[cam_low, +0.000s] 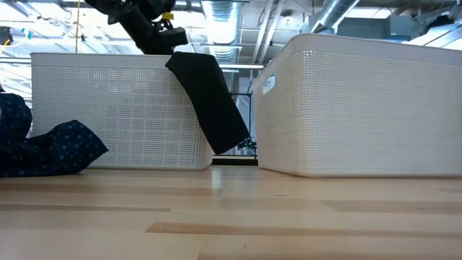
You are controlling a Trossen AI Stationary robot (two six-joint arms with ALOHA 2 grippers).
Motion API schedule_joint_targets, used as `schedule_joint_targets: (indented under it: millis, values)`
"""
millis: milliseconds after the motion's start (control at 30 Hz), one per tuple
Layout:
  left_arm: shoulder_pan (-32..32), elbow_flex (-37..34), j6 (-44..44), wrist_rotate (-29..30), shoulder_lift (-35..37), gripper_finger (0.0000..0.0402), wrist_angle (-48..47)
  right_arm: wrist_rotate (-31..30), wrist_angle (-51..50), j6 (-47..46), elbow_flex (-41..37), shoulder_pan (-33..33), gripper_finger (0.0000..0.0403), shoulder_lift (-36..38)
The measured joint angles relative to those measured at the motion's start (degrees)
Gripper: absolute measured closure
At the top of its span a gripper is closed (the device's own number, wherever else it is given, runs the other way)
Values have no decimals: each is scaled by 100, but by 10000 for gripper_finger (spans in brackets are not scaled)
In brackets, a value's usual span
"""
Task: Sort clothes
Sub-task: Put the black shirt into the left laundry bin
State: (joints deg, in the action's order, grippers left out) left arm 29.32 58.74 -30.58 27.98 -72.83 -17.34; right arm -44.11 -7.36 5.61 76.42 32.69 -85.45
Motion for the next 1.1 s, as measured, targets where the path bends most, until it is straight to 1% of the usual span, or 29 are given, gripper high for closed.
schedule_joint_targets:
  millis: [67, 133, 233, 400, 533, 600, 633, 667, 733, 767, 800, 833, 1033, 1100]
  values:
    - [2, 12, 122, -111, 61, 230, -196, -1, -72, -98, 0, 38, 143, 0]
    - [2, 162, 318, -448, 131, 217, -594, -1, -114, -117, 0, 57, 143, 0]
    - [2, 516, 695, -1015, 227, 202, -1123, -1, -133, -129, 0, 110, 143, 0]
    - [4, 1260, 1113, -1672, 320, 192, -2078, 1, -130, -155, 0, 109, 143, 0]
    - [4, 1852, 1243, -1747, 316, 192, -3003, 1, -154, -249, 0, 107, 143, -2]
    - [4, 2043, 1266, -1697, 316, 192, -3233, 1, -181, -263, 0, 110, 143, -2]
    - [1, 2119, 1274, -1765, 324, 192, -3327, 1, -185, -265, 0, 120, 143, -2]
    - [-6, 2164, 1255, -2014, 354, 192, -3403, 1, -188, -266, 0, 136, 143, -2]
    - [-106, 2177, 1091, -2784, 462, 192, -3483, 3, -204, -269, 0, 145, 143, -2]
    - [-217, 2178, 1024, -3086, 515, 192, -3483, 3, -207, -274, 0, 146, 143, -2]
    - [-367, 2184, 994, -3231, 546, 192, -3473, 4, -208, -278, 0, 146, 143, -2]
    - [-543, 2188, 936, -3239, 557, 192, -3464, 4, -208, -278, 0, 149, 143, -2]
    - [-1774, 2184, 664, -3079, 495, 191, -3478, 3, -247, -308, 0, 168, 143, -2]
    - [-2281, 2182, 618, -2743, 374, 191, -3478, 5, -291, -321, 0, 179, 143, -4]
